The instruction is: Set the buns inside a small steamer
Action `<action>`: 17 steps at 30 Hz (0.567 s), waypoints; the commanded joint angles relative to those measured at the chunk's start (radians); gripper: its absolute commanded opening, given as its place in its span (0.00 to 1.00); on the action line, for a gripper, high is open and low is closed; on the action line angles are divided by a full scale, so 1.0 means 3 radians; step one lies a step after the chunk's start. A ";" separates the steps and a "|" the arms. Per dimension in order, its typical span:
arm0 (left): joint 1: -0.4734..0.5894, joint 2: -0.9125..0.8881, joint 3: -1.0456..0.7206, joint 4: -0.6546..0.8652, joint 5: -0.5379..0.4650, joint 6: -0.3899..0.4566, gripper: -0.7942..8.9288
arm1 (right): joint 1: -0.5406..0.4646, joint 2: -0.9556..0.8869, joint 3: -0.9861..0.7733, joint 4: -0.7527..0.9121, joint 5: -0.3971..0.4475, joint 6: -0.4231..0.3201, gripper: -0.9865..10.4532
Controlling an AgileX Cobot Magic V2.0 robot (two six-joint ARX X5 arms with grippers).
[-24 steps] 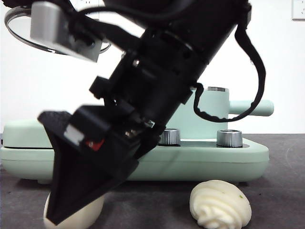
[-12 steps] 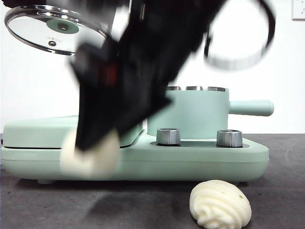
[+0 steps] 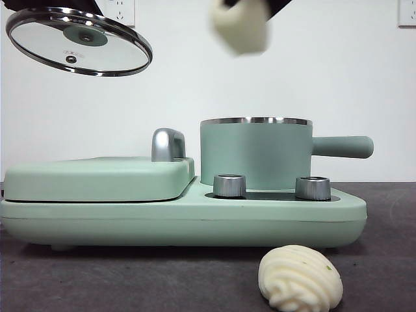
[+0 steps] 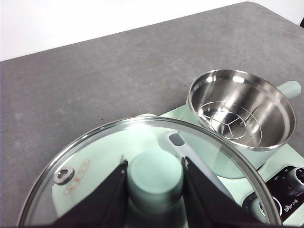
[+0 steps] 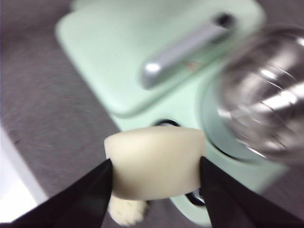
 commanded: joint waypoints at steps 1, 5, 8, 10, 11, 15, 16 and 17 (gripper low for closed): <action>-0.0009 0.0003 0.0053 0.0094 0.0005 -0.0025 0.09 | -0.0231 0.0154 0.0383 -0.0226 0.0005 0.0078 0.32; -0.0009 0.0003 0.0053 0.0094 0.0005 -0.0025 0.09 | -0.0613 0.0435 0.0754 -0.0304 -0.0116 -0.0056 0.32; -0.0009 0.0001 0.0053 0.0094 0.0005 -0.0025 0.09 | -0.0806 0.0745 0.0980 -0.0267 -0.0284 -0.0142 0.32; -0.0009 0.0003 0.0053 0.0094 0.0005 -0.0025 0.09 | -0.0884 0.0926 0.1086 -0.0247 -0.0337 -0.0183 0.32; -0.0009 0.0003 0.0053 0.0094 0.0005 -0.0027 0.09 | -0.0917 0.1035 0.1138 -0.0226 -0.0355 -0.0214 0.32; -0.0009 0.0003 0.0053 0.0094 0.0005 -0.0025 0.09 | -0.0987 0.1401 0.1277 -0.0144 -0.0359 -0.0262 0.32; -0.0009 0.0003 0.0053 0.0094 0.0005 -0.0025 0.09 | -0.0998 0.1492 0.1305 -0.0122 -0.0359 -0.0286 0.32; -0.0009 0.0003 0.0053 0.0095 0.0005 -0.0025 0.09 | -0.1006 0.1558 0.1325 -0.0109 -0.0356 -0.0305 0.32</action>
